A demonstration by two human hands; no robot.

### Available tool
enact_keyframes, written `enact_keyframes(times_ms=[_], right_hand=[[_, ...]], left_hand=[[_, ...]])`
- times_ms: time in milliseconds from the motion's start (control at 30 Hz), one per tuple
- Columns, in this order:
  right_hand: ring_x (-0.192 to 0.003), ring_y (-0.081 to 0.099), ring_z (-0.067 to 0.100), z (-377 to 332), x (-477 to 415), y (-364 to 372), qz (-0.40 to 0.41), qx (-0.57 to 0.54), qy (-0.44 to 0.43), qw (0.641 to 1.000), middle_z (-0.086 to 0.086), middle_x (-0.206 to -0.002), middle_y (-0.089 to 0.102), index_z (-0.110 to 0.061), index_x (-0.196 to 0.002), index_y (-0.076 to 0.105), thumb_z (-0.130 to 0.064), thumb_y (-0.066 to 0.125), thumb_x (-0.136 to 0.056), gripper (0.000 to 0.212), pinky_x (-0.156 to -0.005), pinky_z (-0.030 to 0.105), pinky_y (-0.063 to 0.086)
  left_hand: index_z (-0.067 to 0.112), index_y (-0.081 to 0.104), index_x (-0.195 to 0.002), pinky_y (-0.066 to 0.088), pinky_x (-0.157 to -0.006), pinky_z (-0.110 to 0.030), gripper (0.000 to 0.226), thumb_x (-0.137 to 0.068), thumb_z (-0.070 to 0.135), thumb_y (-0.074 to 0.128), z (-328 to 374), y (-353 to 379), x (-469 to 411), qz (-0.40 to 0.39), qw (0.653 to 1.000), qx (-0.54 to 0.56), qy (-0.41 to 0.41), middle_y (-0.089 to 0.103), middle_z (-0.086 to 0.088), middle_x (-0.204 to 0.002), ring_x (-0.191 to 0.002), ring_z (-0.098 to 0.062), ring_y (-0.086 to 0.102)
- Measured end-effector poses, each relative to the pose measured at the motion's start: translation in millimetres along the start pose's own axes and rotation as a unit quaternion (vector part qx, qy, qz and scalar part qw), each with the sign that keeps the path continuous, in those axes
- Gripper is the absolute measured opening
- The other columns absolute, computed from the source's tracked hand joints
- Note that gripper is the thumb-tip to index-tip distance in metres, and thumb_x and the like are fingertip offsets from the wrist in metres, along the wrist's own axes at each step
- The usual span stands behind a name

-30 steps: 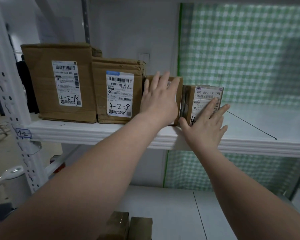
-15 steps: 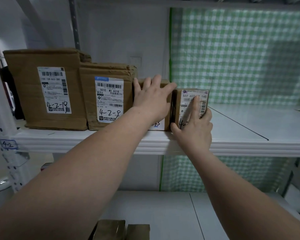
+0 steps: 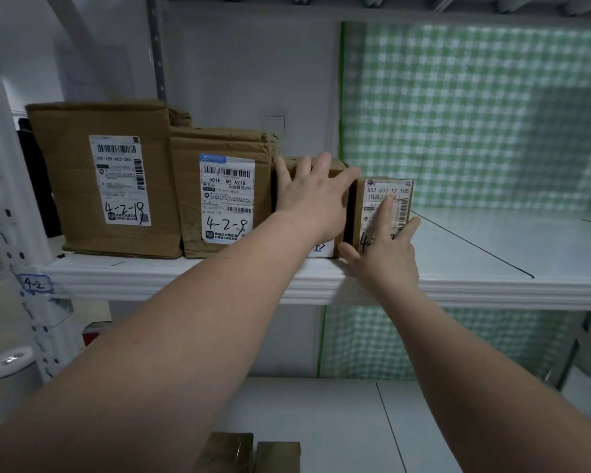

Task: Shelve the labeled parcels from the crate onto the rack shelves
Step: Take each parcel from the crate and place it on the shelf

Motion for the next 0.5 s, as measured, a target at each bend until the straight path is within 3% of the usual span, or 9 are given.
enact_keyframes(times_ms=[133,300,500], right_hand=[[-0.138,0.025,0.045,0,6,0,-0.019,0.048,0.003,0.999,0.026,-0.159,-0.017,-0.032,-0.154,-0.015,-0.064,0.047,-0.090,0.095,-0.115,0.047,0.023],[-0.145,0.019,0.039,-1,19,0,-0.033,0.067,-0.017,0.997,0.026,-0.160,-0.008,-0.027,-0.156,-0.001,-0.063,0.046,-0.090,0.089,-0.116,0.046,0.023],[-0.143,0.024,0.039,-7,36,6,-0.042,0.102,-0.022,0.994,0.022,-0.162,0.001,-0.028,-0.156,0.006,-0.058,0.034,-0.096,0.073,-0.114,0.050,0.017]], left_hand=[[0.043,0.016,-0.147,-0.002,-0.111,-0.065,0.065,-0.092,0.034,0.050,-2,-1,4,-0.014,1.000,0.007,0.003,0.016,-0.006,-0.154,-0.142,-0.030,0.011],[0.041,0.012,-0.148,-0.001,-0.112,-0.063,0.071,-0.090,0.030,0.052,-7,0,18,-0.007,0.999,0.039,0.015,0.009,-0.005,-0.157,-0.145,-0.029,0.003],[0.035,0.004,-0.151,-0.004,-0.114,-0.058,0.077,-0.092,0.024,0.052,-18,2,35,-0.041,0.998,0.048,0.010,-0.005,-0.001,-0.161,-0.147,-0.027,-0.009]])
Point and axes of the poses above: each hand's wrist, its own x-axis away from the middle knuckle, its own y-axis out of the palm, z = x × y, the point moved 2 cm from there along -x, towards the middle knuckle
